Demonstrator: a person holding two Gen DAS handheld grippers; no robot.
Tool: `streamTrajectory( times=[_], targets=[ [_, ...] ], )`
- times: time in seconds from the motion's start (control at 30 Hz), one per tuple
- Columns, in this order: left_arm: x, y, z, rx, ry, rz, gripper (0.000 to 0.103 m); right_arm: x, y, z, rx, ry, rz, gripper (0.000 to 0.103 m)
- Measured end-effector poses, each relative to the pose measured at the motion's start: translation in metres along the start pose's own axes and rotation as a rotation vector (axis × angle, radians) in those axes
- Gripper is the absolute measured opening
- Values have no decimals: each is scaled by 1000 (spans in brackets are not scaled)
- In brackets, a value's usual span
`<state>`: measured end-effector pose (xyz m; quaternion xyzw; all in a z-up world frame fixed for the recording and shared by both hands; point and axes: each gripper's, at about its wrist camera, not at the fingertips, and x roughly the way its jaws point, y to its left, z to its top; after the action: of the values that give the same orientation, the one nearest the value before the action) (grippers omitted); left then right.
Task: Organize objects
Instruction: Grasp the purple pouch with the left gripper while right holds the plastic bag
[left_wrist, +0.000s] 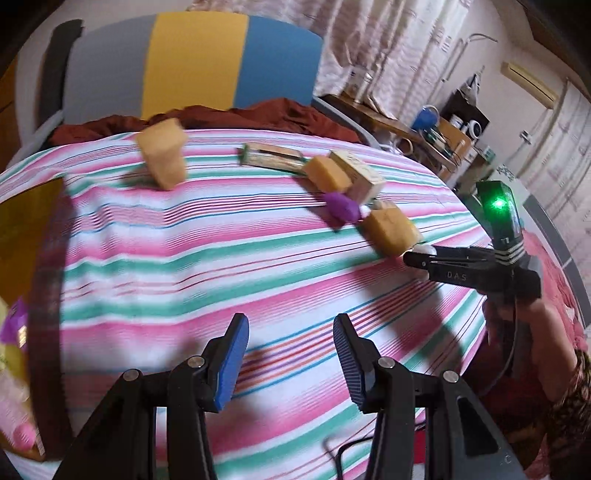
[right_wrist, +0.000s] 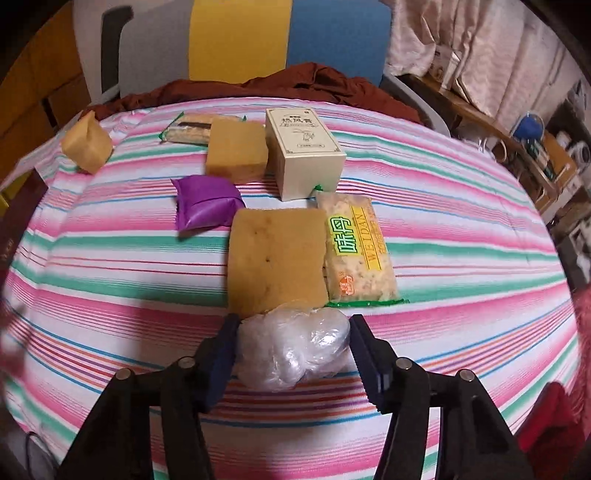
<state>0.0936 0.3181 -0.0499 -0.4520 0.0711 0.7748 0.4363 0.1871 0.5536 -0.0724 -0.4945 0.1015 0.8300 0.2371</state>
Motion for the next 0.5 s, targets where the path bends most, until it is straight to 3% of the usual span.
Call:
streamTrajectory(
  times=[0.3, 0.4, 0.5],
  targets=[
    [62, -40, 47, 31, 48, -44, 48, -13, -52, -1, 253, -19, 11, 59],
    [86, -49, 66, 31, 51, -39, 48, -13, -62, -5, 305, -19, 34, 59],
    [106, -58, 84, 74, 41, 13, 48, -14, -63, -5, 314, -19, 42, 59]
  ],
)
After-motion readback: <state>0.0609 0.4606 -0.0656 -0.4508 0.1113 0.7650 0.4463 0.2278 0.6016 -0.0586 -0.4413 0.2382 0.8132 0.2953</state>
